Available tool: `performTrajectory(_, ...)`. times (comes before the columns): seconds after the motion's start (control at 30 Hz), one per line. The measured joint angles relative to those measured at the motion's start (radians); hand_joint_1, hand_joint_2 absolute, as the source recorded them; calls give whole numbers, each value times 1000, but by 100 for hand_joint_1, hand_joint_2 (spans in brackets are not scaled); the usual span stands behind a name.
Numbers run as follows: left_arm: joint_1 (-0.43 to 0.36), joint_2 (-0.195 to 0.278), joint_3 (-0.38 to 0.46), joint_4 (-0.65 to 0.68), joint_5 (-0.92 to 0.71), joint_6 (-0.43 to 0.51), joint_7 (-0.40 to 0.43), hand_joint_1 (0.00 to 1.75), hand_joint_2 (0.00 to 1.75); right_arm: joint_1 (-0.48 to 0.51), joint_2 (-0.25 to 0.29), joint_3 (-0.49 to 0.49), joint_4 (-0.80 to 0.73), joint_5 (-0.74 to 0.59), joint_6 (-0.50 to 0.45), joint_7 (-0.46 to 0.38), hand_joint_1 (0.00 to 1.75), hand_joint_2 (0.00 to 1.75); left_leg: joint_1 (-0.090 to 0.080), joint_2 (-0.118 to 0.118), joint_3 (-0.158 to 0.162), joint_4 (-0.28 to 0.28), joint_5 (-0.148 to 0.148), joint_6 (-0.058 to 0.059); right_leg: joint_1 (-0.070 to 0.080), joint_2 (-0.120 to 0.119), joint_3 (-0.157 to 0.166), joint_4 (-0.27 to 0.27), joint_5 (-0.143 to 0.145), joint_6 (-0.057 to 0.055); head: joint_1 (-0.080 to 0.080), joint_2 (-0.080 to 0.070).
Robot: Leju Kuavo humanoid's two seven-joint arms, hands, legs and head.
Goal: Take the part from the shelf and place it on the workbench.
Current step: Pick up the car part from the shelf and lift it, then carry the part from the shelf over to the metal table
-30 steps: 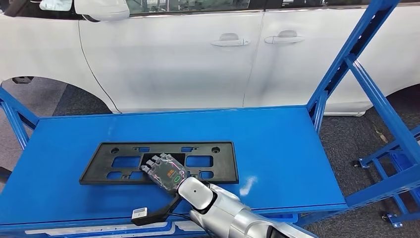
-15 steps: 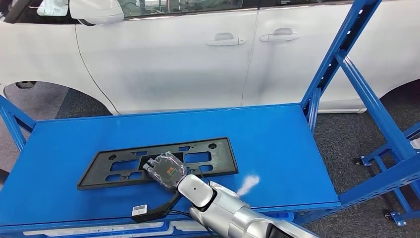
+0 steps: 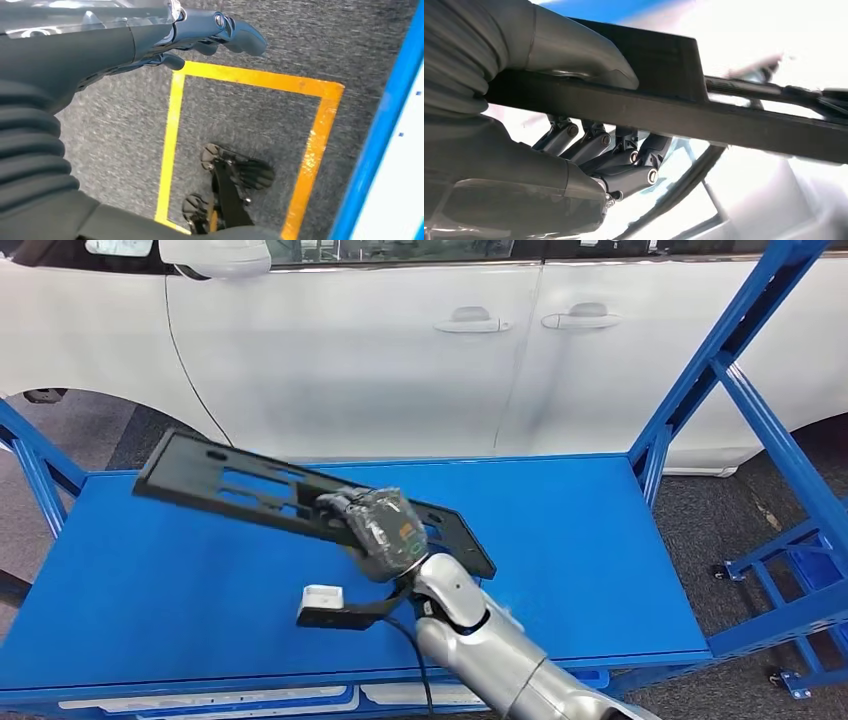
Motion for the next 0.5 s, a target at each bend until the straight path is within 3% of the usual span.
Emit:
performTrajectory(0.1,0,-5,20,0,11,-31,-37,0,175,50,-63,-98,-216,-380,75,-191,175,175,-9,-2,5,3,-7,0,6,-1,90,-200,103,-19,0,0)
performTrajectory(0.17,-2,-9,37,1,26,-56,-58,0,175,89,-96,-162,-350,-617,174,-308,175,175,-13,-3,4,5,-11,-6,11,-5,126,-283,129,-26,-1,0)
performTrajectory(0.23,-4,-10,56,1,41,-75,-78,0,175,130,-119,-220,-469,-803,291,-369,175,175,-13,-2,5,4,-14,-15,11,-5,127,-291,128,-28,-1,0)
performTrajectory(0.3,-5,-11,74,1,51,-86,-96,0,175,167,-134,-276,-582,-930,466,-387,175,175,-13,0,2,19,-30,-25,5,-6,132,-300,130,-34,-2,0)
performTrajectory(0.37,-5,-13,88,1,50,-88,-108,0,175,208,-141,-330,-682,-1001,669,-394,175,175,-9,3,-34,104,-84,-35,-1,-9,139,-307,131,-39,-5,0)
performTrajectory(0.43,-6,-13,99,1,41,-84,-109,0,175,248,-142,-376,-756,-1048,835,-397,175,175,-4,4,-96,242,-149,-43,-1,-11,141,-306,131,-41,-7,0)
performTrajectory(0.47,-7,-13,103,1,34,-79,-105,0,175,266,-142,-398,-787,-1065,903,-397,175,175,-3,4,-116,285,-162,-46,-1,-12,141,-305,131,-41,-7,0)
performTrajectory(0.5,-7,-13,105,1,28,-75,-101,0,175,280,-142,-414,-810,-1076,951,-397,175,175,-1,4,-119,292,-154,-47,0,-11,140,-304,131,-41,-7,0)
